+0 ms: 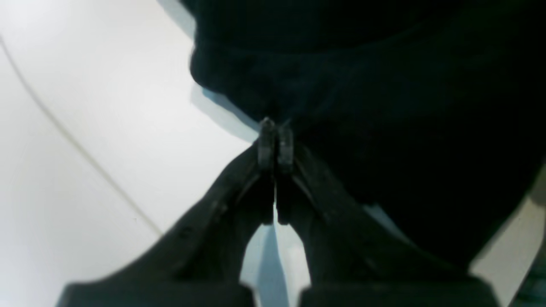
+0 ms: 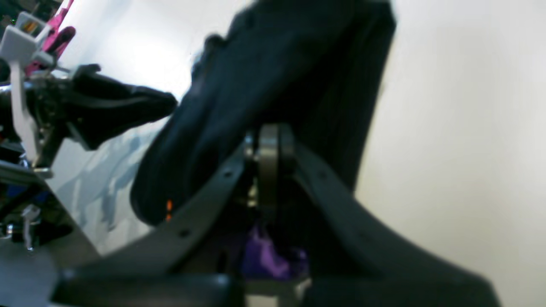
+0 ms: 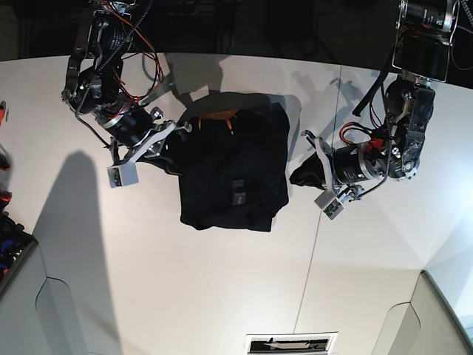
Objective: Layout the t-shirt on the table in an organized manner, then fold the t-shirt properly
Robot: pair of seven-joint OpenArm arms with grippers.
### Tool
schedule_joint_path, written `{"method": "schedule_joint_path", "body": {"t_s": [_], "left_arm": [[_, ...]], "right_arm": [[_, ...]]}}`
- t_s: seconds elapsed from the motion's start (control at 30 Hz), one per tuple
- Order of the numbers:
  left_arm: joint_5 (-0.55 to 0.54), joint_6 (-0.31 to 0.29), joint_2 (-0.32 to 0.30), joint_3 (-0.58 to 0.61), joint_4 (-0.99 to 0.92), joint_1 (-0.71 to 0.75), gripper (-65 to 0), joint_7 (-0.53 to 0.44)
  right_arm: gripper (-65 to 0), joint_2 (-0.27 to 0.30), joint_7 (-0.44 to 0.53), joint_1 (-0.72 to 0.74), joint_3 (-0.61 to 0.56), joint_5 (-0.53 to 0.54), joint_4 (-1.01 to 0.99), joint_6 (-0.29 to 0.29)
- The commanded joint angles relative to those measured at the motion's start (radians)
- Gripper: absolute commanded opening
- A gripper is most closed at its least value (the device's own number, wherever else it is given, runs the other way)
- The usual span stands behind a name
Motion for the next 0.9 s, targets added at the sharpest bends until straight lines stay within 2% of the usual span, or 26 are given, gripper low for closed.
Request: {"method": "schedule_joint_path", "body": {"t_s": [0.0, 0.17, 0.3, 0.6, 0.87], "left_arm": [[-0.021, -0.012, -0.020, -0.008, 0.042, -0.009, -65.0, 0.003], [-0.079, -0.012, -0.084, -0.053, 0.161, 0.061, -65.0, 0.050], [-0.121, -0.012, -0.119, -0.140, 0.262, 0.175, -65.0, 0.090], [-0.204, -0.012, -0.129, -0.406, 0.426, 0.544, -65.0, 0.133], [-0.206, -0.012, -0.110, -0.597, 0.576, 0.872, -65.0, 0.134]], "right_arm": [[-65.0, 0.011, 0.018, 0.011, 0.001, 0.016, 0.025, 0.010], [-65.0, 0.036, 0.006, 0.010, 0.001, 0.014, 0.071, 0.010], [-65.0, 0.074, -0.003, -0.031, 0.001, 0.015, 0.116, 0.006], [-65.0, 0.177, -0.004, -0.273, 0.001, 0.039, 0.318, 0.005], [-65.0, 0.264, -0.009, -0.548, 0.001, 0.092, 0.416, 0.003]]}}
